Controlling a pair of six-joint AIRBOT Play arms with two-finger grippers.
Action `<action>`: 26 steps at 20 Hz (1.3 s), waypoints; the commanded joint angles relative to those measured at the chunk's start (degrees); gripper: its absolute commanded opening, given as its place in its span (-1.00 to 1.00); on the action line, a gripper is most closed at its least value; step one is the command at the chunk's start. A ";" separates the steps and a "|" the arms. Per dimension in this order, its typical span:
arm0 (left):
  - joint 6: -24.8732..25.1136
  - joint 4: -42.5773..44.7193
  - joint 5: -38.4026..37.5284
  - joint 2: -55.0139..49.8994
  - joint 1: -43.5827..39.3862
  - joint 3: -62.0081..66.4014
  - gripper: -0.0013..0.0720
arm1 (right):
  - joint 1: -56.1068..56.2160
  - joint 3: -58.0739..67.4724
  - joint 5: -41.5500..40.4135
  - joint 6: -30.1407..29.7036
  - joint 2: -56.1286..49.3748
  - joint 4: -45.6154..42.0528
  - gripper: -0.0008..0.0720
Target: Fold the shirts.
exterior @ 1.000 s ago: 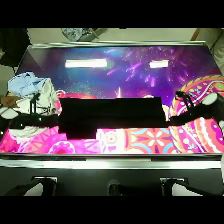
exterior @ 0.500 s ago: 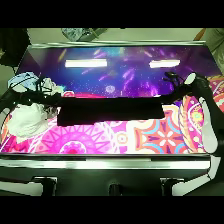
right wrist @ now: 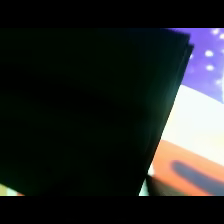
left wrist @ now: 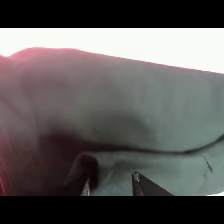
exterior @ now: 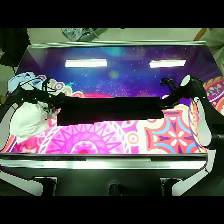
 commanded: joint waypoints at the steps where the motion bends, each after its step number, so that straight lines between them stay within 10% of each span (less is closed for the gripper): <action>1: -0.09 0.02 -2.14 2.23 1.25 0.24 -0.02 | -3.69 0.11 3.87 -4.31 1.27 4.98 0.92; 12: 0.66 -0.04 1.42 11.85 -6.64 0.24 -0.05 | -5.95 -0.09 -0.59 8.46 -6.51 16.06 0.83; 14: 0.70 -0.07 2.93 11.82 -9.09 0.24 -0.05 | -3.82 -0.07 -1.66 9.53 -6.67 15.04 0.30; 16: 1.97 -0.04 2.95 11.65 -11.67 0.22 -0.07 | -2.51 -0.07 -0.39 9.05 -6.54 16.13 -0.85; 19: 2.16 -0.04 3.48 10.62 -16.33 -0.07 -0.09 | -2.34 -0.07 2.73 3.06 -2.69 18.47 -0.88; 21: 2.14 -0.07 4.15 8.52 -20.48 -0.42 -0.85 | -2.32 -0.07 3.56 2.58 2.58 18.03 -0.88; 26: -1.55 -7.80 14.86 0.35 -32.30 -1.55 -0.86 | -0.83 -0.07 7.06 2.84 18.78 18.03 -0.88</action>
